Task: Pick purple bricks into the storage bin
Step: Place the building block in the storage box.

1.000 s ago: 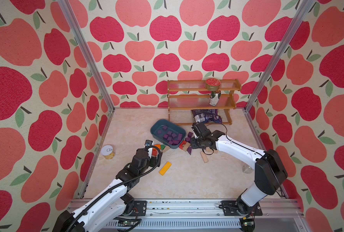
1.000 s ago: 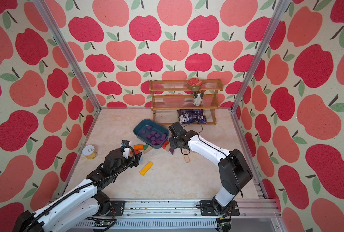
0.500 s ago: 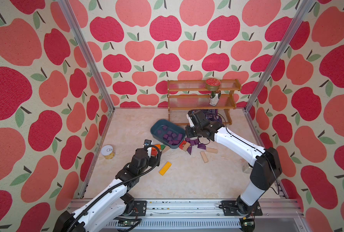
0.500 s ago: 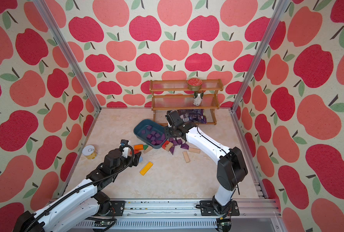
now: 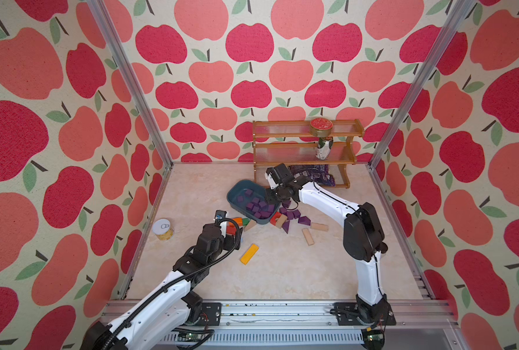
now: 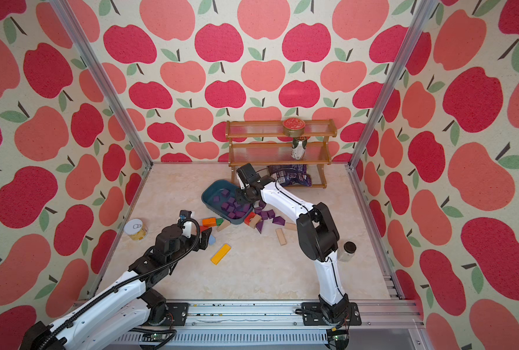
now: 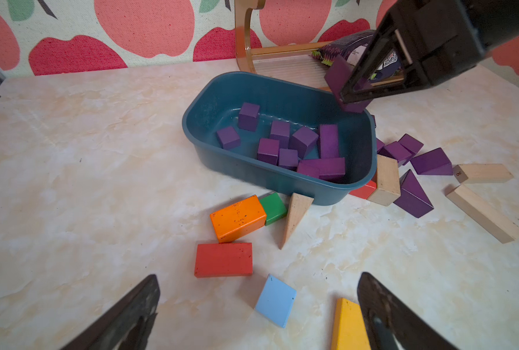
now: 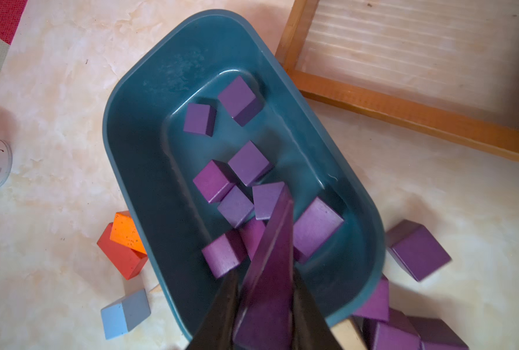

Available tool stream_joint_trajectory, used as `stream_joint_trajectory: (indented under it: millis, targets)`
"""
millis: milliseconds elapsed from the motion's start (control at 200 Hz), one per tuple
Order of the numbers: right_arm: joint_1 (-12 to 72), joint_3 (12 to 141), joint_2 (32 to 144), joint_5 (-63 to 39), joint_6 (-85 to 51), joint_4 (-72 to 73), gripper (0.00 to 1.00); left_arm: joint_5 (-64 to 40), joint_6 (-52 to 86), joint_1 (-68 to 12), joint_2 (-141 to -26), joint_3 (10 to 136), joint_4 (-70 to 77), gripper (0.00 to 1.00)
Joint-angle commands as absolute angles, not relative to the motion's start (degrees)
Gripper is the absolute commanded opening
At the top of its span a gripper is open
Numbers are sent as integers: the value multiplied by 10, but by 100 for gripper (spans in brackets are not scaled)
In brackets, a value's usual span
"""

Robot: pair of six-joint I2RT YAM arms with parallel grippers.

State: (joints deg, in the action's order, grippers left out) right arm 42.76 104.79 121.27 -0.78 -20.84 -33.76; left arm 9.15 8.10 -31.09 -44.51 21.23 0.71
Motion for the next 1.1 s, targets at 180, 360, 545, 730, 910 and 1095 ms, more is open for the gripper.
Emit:
stream_joint_trajectory:
  millis: [180,360,545,730,910,1095]
  targets:
    - [433,1196,1334,39,-164,-424,19,93,91,-304,-434,201,11,99]
    - [427,1231,1363,64,-154,-436,19,90,92,-302,-442,201,15,99]
    - [418,1231,1372,73,-152,-442,25,85,93,-300,-450,201,18,99]
    - [418,1231,1369,76,-147,-441,36,79,95,-297,-460,202,24,99]
    - [418,1224,1361,80,-145,-439,48,76,95,-296,-463,203,24,99]
    - [421,1186,1310,80,-142,-420,48,76,96,-296,-459,201,23,99]
